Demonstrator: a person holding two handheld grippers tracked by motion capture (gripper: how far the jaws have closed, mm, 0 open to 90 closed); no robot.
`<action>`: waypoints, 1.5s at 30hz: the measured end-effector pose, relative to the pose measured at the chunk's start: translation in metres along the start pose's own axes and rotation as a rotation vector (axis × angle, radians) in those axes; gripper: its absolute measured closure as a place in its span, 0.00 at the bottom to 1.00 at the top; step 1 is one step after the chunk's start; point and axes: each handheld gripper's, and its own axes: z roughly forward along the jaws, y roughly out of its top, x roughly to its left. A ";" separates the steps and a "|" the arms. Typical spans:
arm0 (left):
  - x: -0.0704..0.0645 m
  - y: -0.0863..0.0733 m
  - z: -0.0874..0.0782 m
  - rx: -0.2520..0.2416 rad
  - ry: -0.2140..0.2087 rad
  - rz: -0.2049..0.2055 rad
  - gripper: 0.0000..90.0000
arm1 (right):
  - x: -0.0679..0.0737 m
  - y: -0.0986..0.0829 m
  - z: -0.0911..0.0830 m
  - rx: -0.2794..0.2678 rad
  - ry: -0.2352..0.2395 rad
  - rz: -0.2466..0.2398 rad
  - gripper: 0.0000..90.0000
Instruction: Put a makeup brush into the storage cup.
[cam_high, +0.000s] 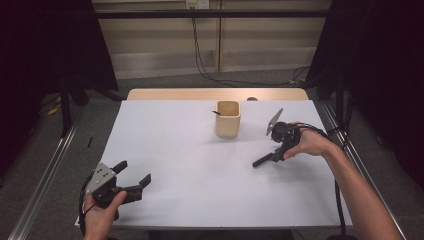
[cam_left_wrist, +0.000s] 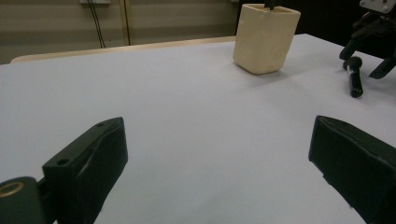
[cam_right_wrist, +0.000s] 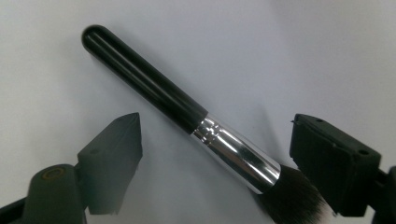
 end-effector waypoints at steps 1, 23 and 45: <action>0.000 0.000 0.000 0.000 -0.001 -0.001 0.05 | -0.001 0.000 0.001 0.009 0.004 -0.005 0.23; 0.001 -0.001 -0.001 0.012 0.010 0.007 0.06 | -0.006 -0.004 0.013 0.057 0.054 0.009 0.51; 0.001 -0.001 -0.001 0.010 0.009 -0.002 0.06 | -0.003 -0.008 0.010 0.030 0.064 0.027 0.81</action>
